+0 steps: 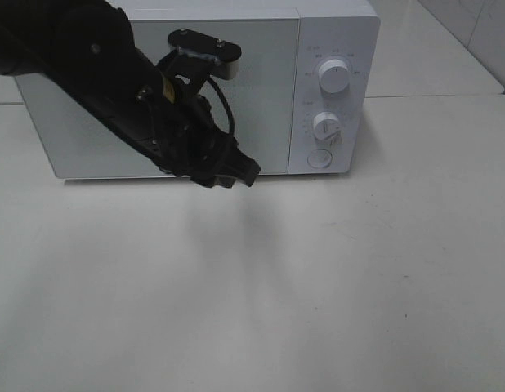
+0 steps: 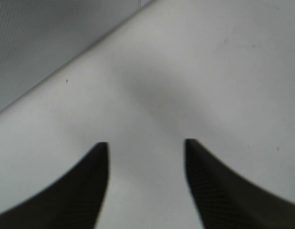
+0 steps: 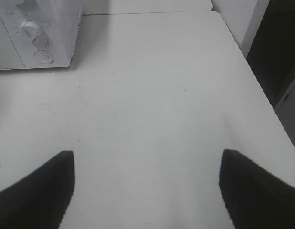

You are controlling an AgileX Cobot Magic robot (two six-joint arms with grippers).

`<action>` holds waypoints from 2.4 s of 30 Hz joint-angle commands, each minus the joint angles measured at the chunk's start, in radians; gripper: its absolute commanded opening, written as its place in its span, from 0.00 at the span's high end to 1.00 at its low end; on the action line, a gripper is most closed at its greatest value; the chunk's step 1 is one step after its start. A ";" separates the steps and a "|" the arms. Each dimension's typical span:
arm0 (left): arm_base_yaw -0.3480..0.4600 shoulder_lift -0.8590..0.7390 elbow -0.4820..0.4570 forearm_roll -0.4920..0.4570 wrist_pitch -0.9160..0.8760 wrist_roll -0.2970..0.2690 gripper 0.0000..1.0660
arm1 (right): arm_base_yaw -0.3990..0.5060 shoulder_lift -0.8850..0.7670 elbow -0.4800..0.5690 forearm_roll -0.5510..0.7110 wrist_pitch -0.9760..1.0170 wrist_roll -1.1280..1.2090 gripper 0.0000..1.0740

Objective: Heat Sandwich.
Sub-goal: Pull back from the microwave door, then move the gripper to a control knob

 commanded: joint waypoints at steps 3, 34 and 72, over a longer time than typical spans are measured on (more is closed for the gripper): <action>-0.001 -0.052 -0.009 -0.018 0.153 -0.008 0.06 | -0.007 -0.027 0.001 0.002 -0.014 -0.004 0.30; 0.372 -0.276 -0.010 -0.196 0.704 -0.020 0.07 | -0.007 -0.027 0.001 0.002 -0.014 -0.005 0.30; 0.560 -0.916 0.541 -0.106 0.714 0.019 0.07 | -0.007 -0.027 0.001 0.002 -0.014 -0.006 0.30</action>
